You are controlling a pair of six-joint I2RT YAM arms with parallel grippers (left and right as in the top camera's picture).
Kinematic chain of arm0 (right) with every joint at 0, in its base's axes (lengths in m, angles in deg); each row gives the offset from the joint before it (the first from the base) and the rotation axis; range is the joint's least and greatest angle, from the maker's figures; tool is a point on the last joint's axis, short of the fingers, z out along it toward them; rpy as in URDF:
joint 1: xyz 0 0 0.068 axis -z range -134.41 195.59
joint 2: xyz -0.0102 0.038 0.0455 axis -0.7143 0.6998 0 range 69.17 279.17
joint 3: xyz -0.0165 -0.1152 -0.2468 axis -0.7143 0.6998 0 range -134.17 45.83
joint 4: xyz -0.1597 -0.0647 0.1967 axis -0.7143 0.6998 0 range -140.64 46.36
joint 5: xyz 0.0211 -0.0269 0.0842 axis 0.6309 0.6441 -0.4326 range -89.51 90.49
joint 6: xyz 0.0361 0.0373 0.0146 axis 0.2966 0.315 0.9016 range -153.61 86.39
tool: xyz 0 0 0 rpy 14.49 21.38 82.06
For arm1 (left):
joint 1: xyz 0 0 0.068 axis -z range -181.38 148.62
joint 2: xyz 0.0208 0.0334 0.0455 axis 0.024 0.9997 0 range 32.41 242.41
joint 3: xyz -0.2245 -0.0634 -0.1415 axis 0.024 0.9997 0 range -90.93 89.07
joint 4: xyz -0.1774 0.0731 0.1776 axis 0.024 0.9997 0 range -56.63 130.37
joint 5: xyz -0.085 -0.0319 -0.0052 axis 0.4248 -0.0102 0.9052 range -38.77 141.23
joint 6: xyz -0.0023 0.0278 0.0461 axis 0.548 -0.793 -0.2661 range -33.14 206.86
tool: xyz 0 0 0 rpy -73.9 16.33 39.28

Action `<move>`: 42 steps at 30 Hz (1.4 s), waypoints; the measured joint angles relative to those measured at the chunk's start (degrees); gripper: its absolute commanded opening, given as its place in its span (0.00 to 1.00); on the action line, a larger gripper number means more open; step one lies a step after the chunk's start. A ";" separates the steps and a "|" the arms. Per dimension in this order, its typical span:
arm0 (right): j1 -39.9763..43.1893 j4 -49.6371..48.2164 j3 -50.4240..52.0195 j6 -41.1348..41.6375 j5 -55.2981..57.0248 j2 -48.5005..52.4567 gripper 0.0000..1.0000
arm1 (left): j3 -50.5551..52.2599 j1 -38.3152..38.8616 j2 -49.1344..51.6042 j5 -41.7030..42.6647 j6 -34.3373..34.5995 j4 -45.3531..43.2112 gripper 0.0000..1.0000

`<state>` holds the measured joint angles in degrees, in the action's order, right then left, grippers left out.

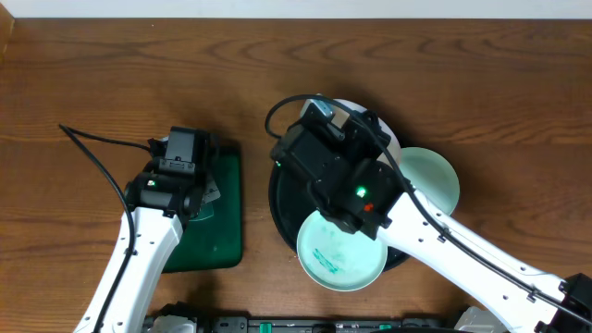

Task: Clean dirty plates on tray and stack at the side
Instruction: 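Carry the cleaned plate with the right gripper toward the right table edge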

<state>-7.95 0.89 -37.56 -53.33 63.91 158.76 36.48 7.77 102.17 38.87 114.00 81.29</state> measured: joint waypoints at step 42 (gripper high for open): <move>14.95 9.92 0.00 27.02 -11.58 -0.02 0.01 | 0.00 0.00 0.00 0.24 0.00 -0.04 0.07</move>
<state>7.00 10.81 -37.56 -26.32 52.33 158.73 36.48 7.77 102.17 39.11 114.00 81.25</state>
